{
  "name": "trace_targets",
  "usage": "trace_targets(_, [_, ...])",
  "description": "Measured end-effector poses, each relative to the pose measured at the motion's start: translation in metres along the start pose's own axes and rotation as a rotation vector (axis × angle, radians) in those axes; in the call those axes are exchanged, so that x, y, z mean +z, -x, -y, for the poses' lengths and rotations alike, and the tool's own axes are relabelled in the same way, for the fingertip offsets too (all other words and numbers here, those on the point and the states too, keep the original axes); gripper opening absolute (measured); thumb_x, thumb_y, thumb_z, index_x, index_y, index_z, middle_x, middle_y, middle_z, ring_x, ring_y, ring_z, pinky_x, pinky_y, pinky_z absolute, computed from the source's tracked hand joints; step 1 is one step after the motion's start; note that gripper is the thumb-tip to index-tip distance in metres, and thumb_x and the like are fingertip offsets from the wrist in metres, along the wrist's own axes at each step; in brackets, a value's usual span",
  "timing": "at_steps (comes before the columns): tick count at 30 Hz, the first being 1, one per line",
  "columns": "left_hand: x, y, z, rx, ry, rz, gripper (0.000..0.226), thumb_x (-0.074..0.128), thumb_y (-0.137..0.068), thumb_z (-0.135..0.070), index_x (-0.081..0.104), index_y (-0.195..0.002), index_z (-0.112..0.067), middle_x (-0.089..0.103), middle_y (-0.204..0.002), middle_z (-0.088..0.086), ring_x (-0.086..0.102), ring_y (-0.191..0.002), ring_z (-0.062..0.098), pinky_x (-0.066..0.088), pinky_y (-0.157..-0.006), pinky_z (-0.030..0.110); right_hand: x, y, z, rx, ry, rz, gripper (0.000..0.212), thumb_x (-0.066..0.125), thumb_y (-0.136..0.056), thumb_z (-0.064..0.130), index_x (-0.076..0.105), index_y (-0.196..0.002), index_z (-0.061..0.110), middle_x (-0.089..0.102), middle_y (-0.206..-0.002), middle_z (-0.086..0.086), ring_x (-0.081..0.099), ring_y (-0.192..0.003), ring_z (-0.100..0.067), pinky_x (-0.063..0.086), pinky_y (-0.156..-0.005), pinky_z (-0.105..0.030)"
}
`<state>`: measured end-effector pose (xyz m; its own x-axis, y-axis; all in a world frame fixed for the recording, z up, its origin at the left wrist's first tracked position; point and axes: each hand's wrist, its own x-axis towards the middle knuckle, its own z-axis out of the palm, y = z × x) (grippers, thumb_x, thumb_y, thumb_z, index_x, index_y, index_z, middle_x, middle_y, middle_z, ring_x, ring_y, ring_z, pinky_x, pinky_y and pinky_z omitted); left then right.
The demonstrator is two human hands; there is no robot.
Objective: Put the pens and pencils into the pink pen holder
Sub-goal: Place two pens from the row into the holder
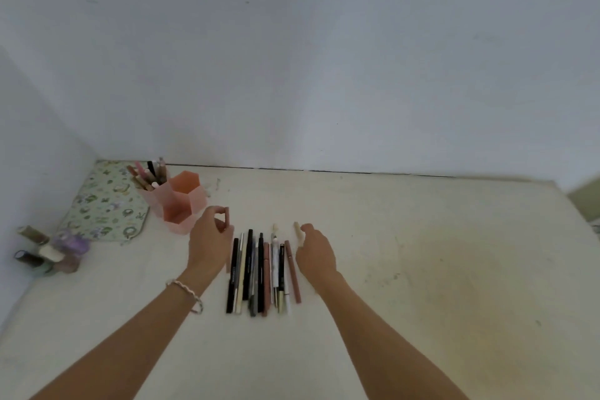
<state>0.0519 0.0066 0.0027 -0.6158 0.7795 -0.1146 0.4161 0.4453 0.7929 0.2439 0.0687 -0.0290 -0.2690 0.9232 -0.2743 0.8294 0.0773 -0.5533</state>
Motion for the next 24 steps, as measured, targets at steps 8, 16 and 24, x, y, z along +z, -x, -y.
trace_targets(8, [-0.064, -0.017, -0.018, 0.263, 0.208, -0.355, 0.039, 0.058, -0.095, -0.006, 0.052, -0.130, -0.022, 0.064, -0.104, 0.003, 0.064, -0.085, 0.011, 0.053, -0.075, 0.011, -0.005, -0.013, 0.011, -0.102, 0.135, 0.024, 0.062, 0.043, -0.098, 0.013, 0.018, -0.154, 0.022, 0.048, -0.121, -0.014, 0.056, -0.097, -0.028, 0.050, -0.079, -0.033])
trace_targets(16, [-0.149, -0.063, -0.010, 0.278, 0.183, -0.653, 0.041, 0.052, -0.094, 0.000, 0.051, -0.134, -0.011, 0.061, -0.111, 0.018, 0.062, -0.098, 0.026, 0.056, -0.086, 0.031, -0.038, -0.033, 0.133, -0.367, -0.408, -0.211, 0.083, 0.045, -0.085, -0.002, 0.014, -0.151, 0.040, 0.046, -0.099, 0.002, 0.048, -0.064, -0.008, 0.041, -0.058, -0.020])
trace_targets(24, [-0.133, -0.091, 0.012, 0.312, 0.109, -0.557, 0.037, 0.054, -0.094, -0.004, 0.054, -0.128, -0.017, 0.060, -0.108, 0.006, 0.061, -0.096, 0.020, 0.052, -0.091, 0.039, -0.025, -0.036, 0.215, -0.630, -0.675, -0.403, 0.074, 0.055, -0.090, -0.003, 0.024, -0.146, 0.033, 0.054, -0.094, 0.000, 0.058, -0.084, -0.009, 0.055, -0.078, -0.020])
